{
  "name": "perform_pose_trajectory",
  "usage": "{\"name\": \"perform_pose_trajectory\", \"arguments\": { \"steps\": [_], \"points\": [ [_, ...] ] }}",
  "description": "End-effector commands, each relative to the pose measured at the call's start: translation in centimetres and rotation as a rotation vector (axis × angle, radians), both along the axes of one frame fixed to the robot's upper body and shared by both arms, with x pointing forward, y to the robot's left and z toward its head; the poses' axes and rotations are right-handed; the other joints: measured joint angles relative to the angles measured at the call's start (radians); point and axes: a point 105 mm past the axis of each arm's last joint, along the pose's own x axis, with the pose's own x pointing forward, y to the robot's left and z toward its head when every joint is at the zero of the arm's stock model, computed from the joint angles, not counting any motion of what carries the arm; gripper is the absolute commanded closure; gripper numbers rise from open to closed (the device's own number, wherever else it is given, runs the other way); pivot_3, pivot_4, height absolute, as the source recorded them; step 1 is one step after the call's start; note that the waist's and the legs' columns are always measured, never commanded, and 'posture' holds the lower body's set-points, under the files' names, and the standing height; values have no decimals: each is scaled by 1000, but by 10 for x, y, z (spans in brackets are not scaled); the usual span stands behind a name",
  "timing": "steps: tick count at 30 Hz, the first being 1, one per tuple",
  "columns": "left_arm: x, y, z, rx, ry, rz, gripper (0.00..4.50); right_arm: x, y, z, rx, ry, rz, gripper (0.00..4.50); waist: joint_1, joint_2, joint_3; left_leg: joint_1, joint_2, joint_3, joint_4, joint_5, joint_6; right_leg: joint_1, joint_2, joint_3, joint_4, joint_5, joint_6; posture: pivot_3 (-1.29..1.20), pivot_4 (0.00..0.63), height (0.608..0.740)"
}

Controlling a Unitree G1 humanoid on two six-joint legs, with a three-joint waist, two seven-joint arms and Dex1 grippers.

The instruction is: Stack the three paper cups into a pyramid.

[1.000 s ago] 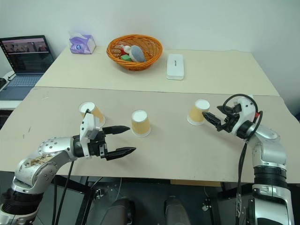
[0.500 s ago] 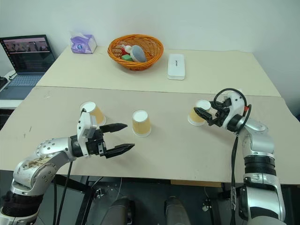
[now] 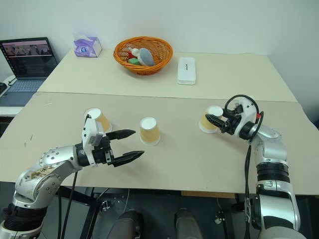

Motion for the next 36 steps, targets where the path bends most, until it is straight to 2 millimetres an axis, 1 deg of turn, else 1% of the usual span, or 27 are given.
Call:
{"name": "perform_pose_trajectory", "arguments": {
  "steps": [1, 5, 8, 10, 13, 15, 18, 22, 26, 31, 34, 36],
  "points": [
    [0, 2, 17, -25, -95, 27, 0, 3, 0, 19, 3, -69, 0, 1879, 0, 0, 0, 0, 0, 0, 0, 0, 0, 0, 0, 0, 0, 0, 0, 0, 150, 675],
    [2, 3, 17, -39, -125, 67, 0, 4, -3, 26, 4, -86, -10, 1879, 0, 0, 0, 0, 0, 0, 0, 0, 0, 0, 0, 0, 0, 0, 0, 0, 150, 675],
    [-2, 3, 14, -60, -125, 93, 0, 2, 3, 47, 30, -127, 37, 1879, -1, 0, 0, 0, 0, 0, 0, 0, 0, 0, 0, 0, 0, 0, 0, 0, 150, 675],
    [-5, 3, 12, -63, -121, 92, 0, -5, 15, 57, 63, -129, 121, 1879, -1, 0, 0, 0, 0, 0, 0, 0, 0, 0, 0, 0, 0, 0, 0, 0, 150, 675],
    [-6, 4, 12, -87, -128, 117, 0, -24, 50, 65, 104, -96, 333, 1879, -1, 0, 0, 0, 0, 0, 0, 0, 0, -1, 0, 0, 1, 0, 0, 0, 150, 675],
    [-5, 4, 13, -106, -136, 127, 0, -35, 69, 61, 81, -58, 438, 1879, -1, 0, 0, 0, 0, 0, 0, 0, 0, 0, 0, 0, 2, 0, 0, 0, 150, 675],
    [-2, 1, 16, -130, -157, 138, 0, -34, 85, 51, 25, -17, 487, 1879, -1, 0, 0, 0, 0, 0, 1, 0, 0, 0, 0, 0, 2, 0, 0, 0, 150, 675],
    [0, -3, 18, -141, -176, 135, 0, -32, 94, 39, -18, 16, 525, 1879, 3, 0, 0, 0, 0, 0, 1, 0, 0, 0, 0, 0, 2, 0, 0, 0, 150, 675],
    [1, -2, 19, -145, -173, 137, 0, -33, 102, 27, -39, 41, 571, 1879, 2, 0, 0, 0, 0, 0, 1, 0, 0, 0, 0, 0, 1, 0, 0, 0, 150, 675],
    [-2, -1, 18, -140, -169, 134, 0, -28, 104, 22, -42, 49, 574, 1879, 1, 0, 0, 0, 0, 0, 1, 0, 0, 0, 0, 0, 1, 0, 0, 0, 150, 675],
    [-2, -1, 18, -139, -169, 136, 0, -30, 116, 14, -47, 64, 610, 1879, 0, 0, 0, 0, 0, 0, 1, 0, 0, 0, 0, 0, 2, 0, 0, 0, 150, 675],
    [-2, -2, 18, -139, -167, 137, 0, -31, 119, 12, -50, 67, 620, 1879, -1, 0, 0, 0, 0, -1, 1, 0, 0, 0, 0, -1, 2, 0, 0, 0, 150, 675]
  ]
}}
